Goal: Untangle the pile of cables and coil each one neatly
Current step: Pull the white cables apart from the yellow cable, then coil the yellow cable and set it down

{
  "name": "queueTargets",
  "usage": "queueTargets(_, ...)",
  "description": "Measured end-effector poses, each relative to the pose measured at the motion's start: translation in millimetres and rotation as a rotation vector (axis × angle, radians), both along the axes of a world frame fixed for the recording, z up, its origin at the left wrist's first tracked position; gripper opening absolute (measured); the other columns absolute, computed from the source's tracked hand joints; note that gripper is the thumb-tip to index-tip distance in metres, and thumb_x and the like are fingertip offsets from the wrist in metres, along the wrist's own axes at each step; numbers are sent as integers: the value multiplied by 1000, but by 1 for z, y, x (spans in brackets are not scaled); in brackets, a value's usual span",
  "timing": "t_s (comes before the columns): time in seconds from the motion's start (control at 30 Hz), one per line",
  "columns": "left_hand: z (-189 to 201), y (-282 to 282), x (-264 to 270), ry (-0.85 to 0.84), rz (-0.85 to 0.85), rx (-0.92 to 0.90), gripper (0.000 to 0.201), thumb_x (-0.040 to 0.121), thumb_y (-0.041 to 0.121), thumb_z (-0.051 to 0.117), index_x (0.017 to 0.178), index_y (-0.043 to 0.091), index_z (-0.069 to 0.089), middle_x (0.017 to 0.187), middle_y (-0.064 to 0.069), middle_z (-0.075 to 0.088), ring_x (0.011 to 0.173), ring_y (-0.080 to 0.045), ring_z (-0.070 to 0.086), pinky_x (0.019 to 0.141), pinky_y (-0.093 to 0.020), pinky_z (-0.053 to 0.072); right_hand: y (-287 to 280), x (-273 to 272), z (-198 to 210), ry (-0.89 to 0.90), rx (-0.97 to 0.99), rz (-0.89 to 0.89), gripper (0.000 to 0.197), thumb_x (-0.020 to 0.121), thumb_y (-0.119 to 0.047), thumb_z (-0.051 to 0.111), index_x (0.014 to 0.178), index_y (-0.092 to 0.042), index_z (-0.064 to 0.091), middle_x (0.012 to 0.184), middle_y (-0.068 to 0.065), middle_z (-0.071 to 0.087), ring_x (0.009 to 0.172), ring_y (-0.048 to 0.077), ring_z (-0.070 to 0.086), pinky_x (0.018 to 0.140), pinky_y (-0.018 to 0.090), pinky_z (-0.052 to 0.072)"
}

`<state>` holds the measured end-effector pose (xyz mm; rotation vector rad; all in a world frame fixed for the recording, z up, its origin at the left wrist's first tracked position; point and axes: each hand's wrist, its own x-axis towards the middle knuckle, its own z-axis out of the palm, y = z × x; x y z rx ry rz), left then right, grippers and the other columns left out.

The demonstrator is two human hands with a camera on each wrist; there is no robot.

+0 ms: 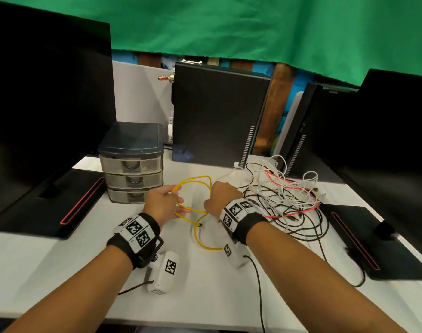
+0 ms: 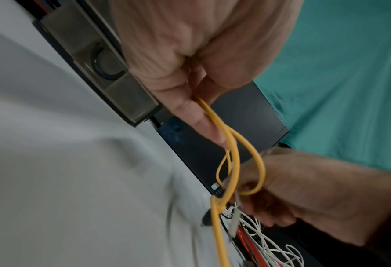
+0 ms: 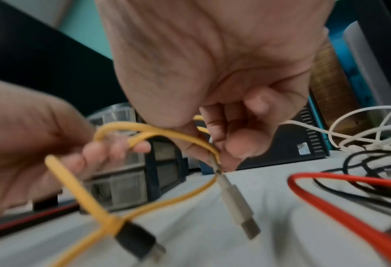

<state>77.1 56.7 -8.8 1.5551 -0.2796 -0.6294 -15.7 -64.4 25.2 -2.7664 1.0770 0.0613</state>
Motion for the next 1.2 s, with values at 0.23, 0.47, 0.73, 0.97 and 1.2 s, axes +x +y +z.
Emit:
queueTargets(0.23,-4,3,-4,-39,-11,81,22,101,-6,40,107,2,60,75,-13,51,31,-14,58,35,-22,49,-14,-12,38,-461,-58,18,34,97,-29,48,69,-12,56,72,7,58,76,30,60,65,32,38)
queueTargets(0.47,-1,3,-13,-97,-83,109,27,100,-10,37,113,-1,59,76,-12,50,34,-19,60,34,-22,46,-50,-26,106,-1436,907,-334,33,104,-19,47,73,-13,58,47,-7,50,37,5,44,35,18,30)
queueTargets(0.73,21,8,-2,-731,-91,320,25,102,22,53,112,17,75,106,-7,76,102,-31,70,85,-39,57,-110,-97,102,-1339,905,-544,20,103,-25,49,88,-14,55,92,8,64,75,17,64,68,29,55)
queueTargets(0.97,66,3,-38,-870,-234,65,16,97,26,64,96,21,78,75,15,69,62,3,62,59,-23,48,-4,-90,67,-805,562,240,22,96,-20,65,118,-18,68,104,-1,73,95,-2,67,83,14,50)
queueTargets(1.2,106,16,-39,-574,-70,-189,30,94,36,66,79,9,67,56,7,45,46,-6,37,48,-23,33,-8,-96,61,-766,682,174,22,98,-20,61,88,-1,68,54,4,55,52,17,59,63,23,50)
